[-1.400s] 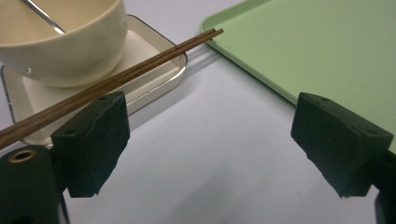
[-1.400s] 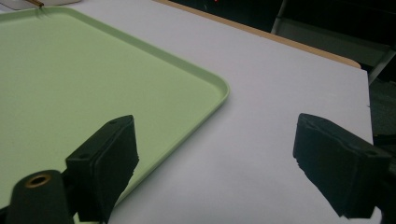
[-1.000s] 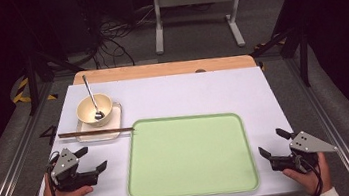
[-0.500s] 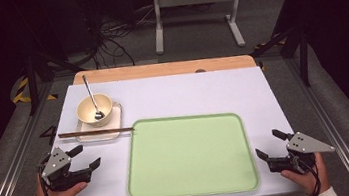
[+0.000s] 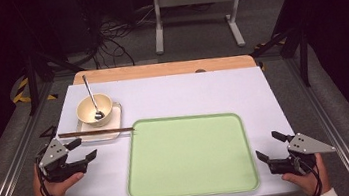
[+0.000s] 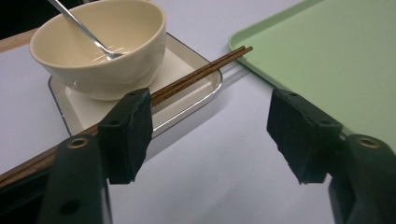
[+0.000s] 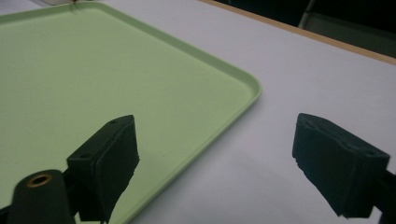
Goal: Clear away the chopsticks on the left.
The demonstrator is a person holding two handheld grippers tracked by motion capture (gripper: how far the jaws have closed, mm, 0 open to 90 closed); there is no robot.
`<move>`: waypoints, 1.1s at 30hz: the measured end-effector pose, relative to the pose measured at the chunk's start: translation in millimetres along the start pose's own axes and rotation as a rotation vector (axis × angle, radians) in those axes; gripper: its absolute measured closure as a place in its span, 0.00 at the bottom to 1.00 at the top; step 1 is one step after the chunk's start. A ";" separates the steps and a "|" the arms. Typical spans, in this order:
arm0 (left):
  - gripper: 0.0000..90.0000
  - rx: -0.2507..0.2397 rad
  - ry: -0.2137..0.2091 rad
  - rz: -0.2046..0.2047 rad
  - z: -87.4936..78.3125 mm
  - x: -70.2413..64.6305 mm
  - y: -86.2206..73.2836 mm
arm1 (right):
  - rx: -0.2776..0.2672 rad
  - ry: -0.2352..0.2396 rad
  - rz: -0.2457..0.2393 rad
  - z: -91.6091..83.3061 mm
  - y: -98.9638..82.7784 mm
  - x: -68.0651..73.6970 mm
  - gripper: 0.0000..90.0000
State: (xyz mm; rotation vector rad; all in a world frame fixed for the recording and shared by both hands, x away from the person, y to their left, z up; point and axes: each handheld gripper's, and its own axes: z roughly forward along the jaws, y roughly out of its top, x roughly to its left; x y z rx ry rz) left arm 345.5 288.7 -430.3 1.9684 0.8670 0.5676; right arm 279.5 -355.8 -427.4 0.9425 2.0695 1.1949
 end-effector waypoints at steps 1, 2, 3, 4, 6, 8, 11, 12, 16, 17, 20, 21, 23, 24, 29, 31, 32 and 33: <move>0.38 0.007 -0.001 -0.001 2.0 3.0 -0.5 | 0.006 0.000 -0.005 0.4 0.3 1.2 0.16; 0.38 0.007 -0.001 -0.001 2.0 3.0 -0.5 | 0.006 0.000 -0.005 0.4 0.3 1.2 0.16; 0.38 0.012 0.000 -0.007 4.1 6.1 -1.0 | 0.008 0.006 -0.009 1.3 0.9 2.3 0.15; 0.38 0.021 0.002 -0.011 7.1 11.7 -1.1 | 0.019 0.016 -0.025 3.2 2.6 5.6 0.13; 0.39 0.026 0.007 -0.018 9.3 16.7 -0.6 | 0.027 0.021 -0.036 4.4 3.5 8.5 0.12; 0.40 0.034 0.011 -0.013 11.3 22.5 0.1 | 0.026 0.011 -0.039 4.2 3.2 9.0 0.13; 0.43 0.047 0.010 -0.009 13.2 26.5 0.5 | 0.018 0.007 -0.025 3.5 2.3 6.2 0.13; 0.43 0.054 0.006 -0.007 14.5 29.3 0.8 | 0.016 0.005 -0.015 3.1 1.6 4.4 0.13; 0.51 0.076 0.003 0.001 19.6 41.5 5.1 | 0.016 -0.001 0.002 2.8 -1.2 0.2 0.14; 0.53 0.081 -0.001 -0.003 21.4 44.6 7.2 | 0.019 0.000 0.002 2.9 -1.6 0.2 0.14; 0.58 0.083 -0.017 -0.002 28.8 53.3 12.0 | 0.033 0.007 -0.012 5.4 -2.3 1.6 0.15; 0.59 0.096 -0.020 0.003 33.2 54.6 12.8 | 0.037 0.008 -0.014 5.7 -2.4 1.7 0.15; 0.62 0.111 -0.030 0.004 38.3 56.5 12.8 | 0.040 0.008 -0.017 6.4 -2.8 1.5 0.15; 0.63 0.120 -0.043 0.005 42.1 57.9 12.1 | 0.045 0.008 -0.013 7.0 -3.3 1.5 0.15; 0.67 0.131 -0.053 -0.013 53.5 64.7 8.1 | 0.049 0.008 -0.008 7.7 -4.6 0.1 0.15; 0.67 0.143 -0.057 -0.005 57.5 66.8 6.6 | 0.053 0.010 -0.005 8.3 -5.0 -0.5 0.15; 0.68 0.142 -0.064 -0.003 59.2 67.2 5.9 | 0.055 0.011 -0.001 9.1 -5.5 -0.7 0.16; 0.69 0.135 -0.067 0.000 60.0 67.8 5.6 | 0.057 0.010 -0.001 9.6 -5.8 -0.6 0.15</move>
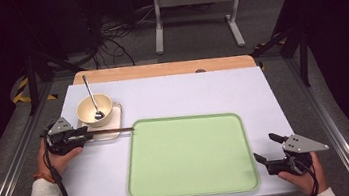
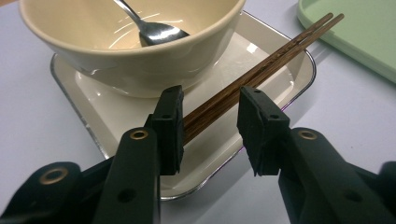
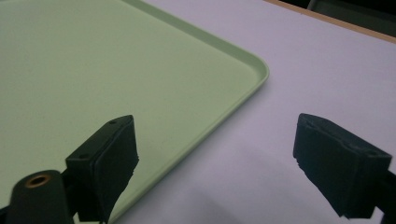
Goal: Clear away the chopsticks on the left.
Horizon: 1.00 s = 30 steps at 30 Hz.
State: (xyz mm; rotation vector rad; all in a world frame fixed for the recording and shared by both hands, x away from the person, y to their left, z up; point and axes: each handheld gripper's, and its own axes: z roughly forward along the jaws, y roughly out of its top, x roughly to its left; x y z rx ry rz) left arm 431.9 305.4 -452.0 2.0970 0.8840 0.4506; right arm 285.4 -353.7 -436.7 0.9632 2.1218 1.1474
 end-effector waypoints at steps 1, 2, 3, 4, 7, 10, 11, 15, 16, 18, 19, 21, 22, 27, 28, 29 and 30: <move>0.70 -0.004 -0.003 -0.002 0.7 0.3 -0.1 | 0.001 0.003 0.001 0.3 -0.2 0.0 0.16; 0.71 -0.007 -0.011 0.005 1.4 1.0 0.1 | 0.004 0.000 0.004 0.7 -0.2 -0.2 0.16; 0.73 -0.007 -0.011 0.005 1.4 1.0 0.1 | 0.004 0.000 0.004 0.7 -0.2 -0.2 0.16; 0.73 -0.010 -0.015 0.009 1.7 1.0 -0.1 | 0.005 -0.001 0.005 0.9 -0.2 -0.3 0.16; 0.73 -0.018 -0.023 0.009 -0.6 -0.4 -0.2 | 0.008 -0.009 0.006 0.1 -0.7 -0.7 0.16; 0.74 -0.016 -0.031 0.023 -1.5 -1.8 0.8 | 0.007 -0.014 0.007 -2.1 -1.3 -0.1 0.15; 0.75 -0.016 -0.031 0.023 -1.5 -1.8 0.8 | 0.007 -0.014 0.007 -2.1 -1.3 -0.1 0.15; 0.78 -0.003 -0.039 0.031 2.5 -2.9 1.4 | 0.009 -0.012 0.009 -3.6 -2.5 0.3 0.16; 0.79 -0.003 -0.039 0.031 2.5 -2.9 1.4 | 0.011 -0.014 0.008 -3.9 -2.5 0.4 0.15; 0.82 -0.004 -0.044 0.031 0.9 -2.2 0.2 | 0.013 -0.014 0.004 -3.9 -2.7 0.4 0.15; 0.85 0.002 -0.049 0.042 -0.2 -1.7 0.1 | 0.016 -0.013 0.005 -3.6 -2.8 0.3 0.15; 0.86 0.005 -0.052 0.049 -0.9 -1.5 -0.1 | 0.017 -0.013 0.003 -3.4 -2.8 0.4 0.15; 0.85 0.019 -0.046 0.044 -0.5 -2.2 -0.4 | 0.020 -0.015 -0.001 -3.5 -2.4 0.7 0.15; 0.85 0.053 -0.036 0.055 3.6 -2.5 -0.7 | 0.018 -0.010 -0.006 -3.2 -1.9 2.2 0.16; 0.84 0.040 -0.043 0.057 2.7 -3.4 -0.1 | 0.017 -0.008 -0.005 -3.4 -1.9 2.3 0.16; 0.84 0.040 -0.043 0.057 2.7 -3.4 -0.1 | 0.015 -0.007 -0.005 -3.7 -1.8 2.1 0.16; 0.84 0.014 -0.019 0.070 -1.3 -4.1 2.0 | 0.016 -0.008 -0.004 -4.0 -1.8 2.1 0.16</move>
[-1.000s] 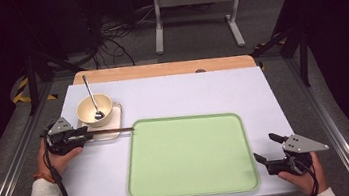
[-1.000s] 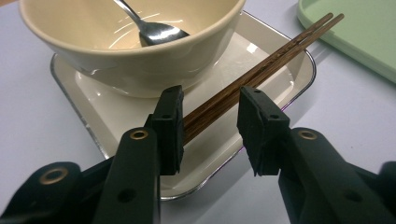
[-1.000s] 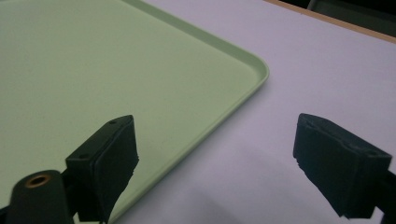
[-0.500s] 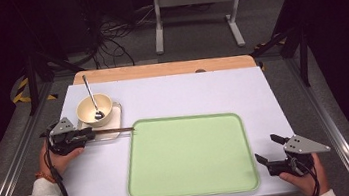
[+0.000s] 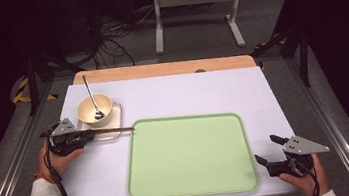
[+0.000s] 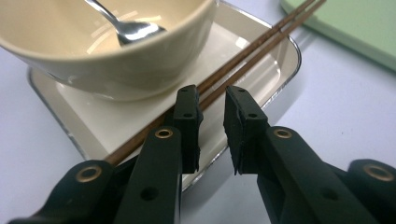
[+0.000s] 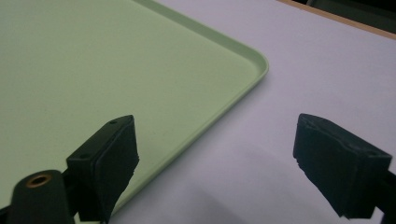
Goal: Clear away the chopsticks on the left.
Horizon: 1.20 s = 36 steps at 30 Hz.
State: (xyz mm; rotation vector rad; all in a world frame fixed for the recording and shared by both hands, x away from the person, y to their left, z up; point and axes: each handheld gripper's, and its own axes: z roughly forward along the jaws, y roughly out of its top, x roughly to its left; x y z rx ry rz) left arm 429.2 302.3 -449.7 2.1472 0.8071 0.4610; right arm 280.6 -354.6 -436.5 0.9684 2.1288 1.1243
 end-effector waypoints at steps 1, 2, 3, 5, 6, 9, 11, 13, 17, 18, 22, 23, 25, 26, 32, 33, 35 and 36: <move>0.83 -0.021 0.009 -0.001 -2.5 0.4 0.5 | 0.000 0.000 0.000 -0.1 -0.1 -0.1 0.16; 0.81 -0.021 0.009 -0.001 -2.5 0.4 0.5 | 0.000 0.000 0.000 -0.1 -0.1 -0.1 0.16; 0.81 -0.042 0.019 -0.004 -4.8 1.7 0.6 | 0.001 0.000 0.001 0.0 -0.3 -0.3 0.16; 0.79 -0.043 0.017 -0.016 -4.1 3.7 -0.6 | 0.003 0.002 0.002 0.5 -0.7 -0.9 0.16; 0.78 -0.036 0.006 -0.020 -1.8 4.1 -1.7 | 0.004 0.004 0.004 0.6 -0.8 -0.9 0.16; 0.76 -0.004 -0.012 -0.017 5.9 5.8 -2.6 | 0.004 0.011 0.006 0.6 -0.9 -0.8 0.16; 0.76 0.018 -0.024 -0.013 10.2 5.1 -2.1 | 0.005 0.012 0.008 0.8 -1.0 -0.7 0.16; 0.75 0.024 -0.037 0.001 11.7 5.5 -1.4 | 0.009 0.007 0.004 1.1 -1.1 -0.5 0.17; 0.77 0.028 -0.045 -0.003 11.9 5.7 -1.3 | 0.004 -0.004 0.010 -0.2 -1.7 -1.8 0.18; 0.79 0.032 -0.056 -0.002 11.6 5.4 -0.9 | 0.006 -0.005 0.009 -0.2 -2.0 -1.9 0.18; 0.88 0.066 -0.051 0.042 9.5 0.8 4.1 | 0.004 -0.014 0.008 -1.0 -1.8 -1.8 0.18; 0.90 0.075 -0.049 0.060 9.0 -0.7 5.7 | -0.002 -0.017 0.009 -1.4 -1.6 -1.9 0.18; 0.92 0.082 -0.054 0.068 9.1 -2.1 6.8 | -0.008 -0.020 0.012 -2.1 -1.4 -2.6 0.18; 0.93 0.081 -0.056 0.067 9.3 -1.7 6.8 | -0.006 -0.022 0.013 -2.2 -1.5 -3.0 0.18; 0.95 0.115 -0.039 0.081 9.2 -4.3 11.2 | -0.004 -0.017 0.017 -1.9 -1.6 -3.0 0.18; 0.95 0.120 -0.035 0.085 9.3 -4.9 11.9 | -0.004 -0.017 0.017 -1.9 -1.6 -3.0 0.18; 0.95 0.131 -0.029 0.090 9.4 -6.2 13.3 | -0.003 -0.016 0.017 -2.1 -1.6 -3.1 0.18; 0.95 0.135 -0.028 0.091 9.3 -6.9 13.9 | -0.004 -0.016 0.017 -2.1 -1.6 -3.2 0.18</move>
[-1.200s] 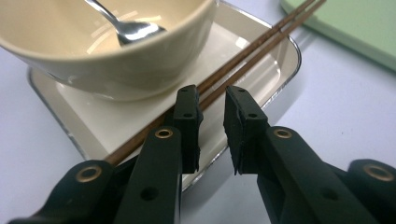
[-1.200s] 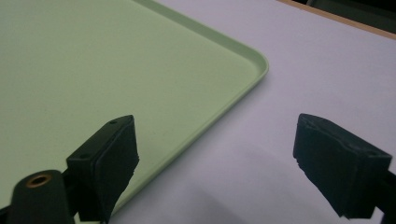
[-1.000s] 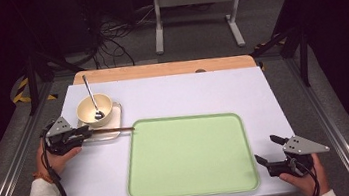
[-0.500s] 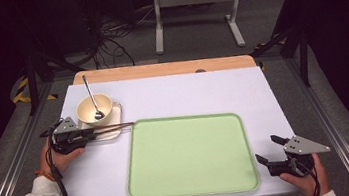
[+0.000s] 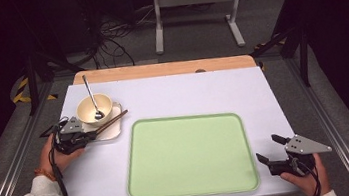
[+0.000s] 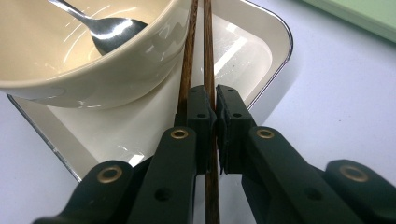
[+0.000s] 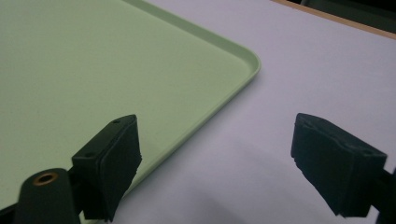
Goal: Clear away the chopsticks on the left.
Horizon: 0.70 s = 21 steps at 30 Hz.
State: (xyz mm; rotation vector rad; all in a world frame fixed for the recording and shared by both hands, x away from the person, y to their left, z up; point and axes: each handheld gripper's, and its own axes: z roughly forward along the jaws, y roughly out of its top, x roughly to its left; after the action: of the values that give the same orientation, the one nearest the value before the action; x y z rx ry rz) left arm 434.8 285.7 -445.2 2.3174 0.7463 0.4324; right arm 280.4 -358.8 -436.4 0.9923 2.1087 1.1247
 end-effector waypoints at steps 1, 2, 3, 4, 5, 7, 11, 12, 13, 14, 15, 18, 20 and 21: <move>0.95 -0.002 0.000 0.002 0.0 -0.7 0.5 | -0.001 0.001 0.001 -0.1 0.0 -0.1 0.18; 0.95 0.000 0.000 0.005 -0.3 -1.3 1.1 | -0.004 0.003 0.003 -0.3 0.2 -0.1 0.18; 0.95 -0.004 0.003 0.003 -0.6 -2.3 1.6 | -0.006 0.003 0.003 -0.6 0.4 -0.2 0.18; 0.95 -0.011 0.000 -0.003 -1.4 -3.0 2.0 | -0.008 0.003 0.003 -0.9 0.6 -0.3 0.18; 0.95 -0.019 0.002 -0.007 -2.7 -3.2 2.4 | -0.008 0.003 0.002 -1.2 0.7 -0.3 0.18; 0.95 -0.045 0.017 -0.030 -6.8 -4.6 2.8 | -0.013 0.003 0.003 -2.2 1.0 -0.3 0.18; 0.95 -0.060 0.023 -0.054 -12.2 -7.4 3.2 | -0.019 0.005 0.003 -2.7 1.7 -0.2 0.18; 0.95 -0.066 0.022 -0.061 -13.2 -8.1 3.4 | -0.019 0.004 0.001 -2.4 1.9 -0.1 0.18; 0.95 -0.069 0.022 -0.063 -14.2 -8.8 3.7 | -0.017 0.004 0.000 -2.2 2.1 -0.1 0.18; 0.95 -0.076 0.026 -0.068 -16.7 -11.0 5.2 | -0.019 0.008 0.000 -1.6 2.4 0.2 0.18; 0.95 -0.080 0.021 -0.076 -17.6 -12.0 5.9 | -0.018 0.007 -0.005 -1.5 2.7 0.4 0.18; 0.95 -0.104 0.004 -0.080 -21.3 -16.0 8.9 | -0.019 0.010 -0.006 -1.3 3.2 1.0 0.18; 0.95 -0.121 -0.007 -0.082 -25.3 -22.5 13.5 | -0.020 0.012 -0.008 -0.9 3.6 1.5 0.18; 0.95 -0.121 -0.007 -0.082 -25.3 -22.5 13.5 | -0.020 0.012 -0.008 -0.8 3.6 1.5 0.18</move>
State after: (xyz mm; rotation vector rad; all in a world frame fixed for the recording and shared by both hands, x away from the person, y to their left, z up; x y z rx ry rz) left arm 410.5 275.8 -420.0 2.1664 0.7867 0.4210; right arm 280.2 -356.6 -433.1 0.9691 2.1058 1.1480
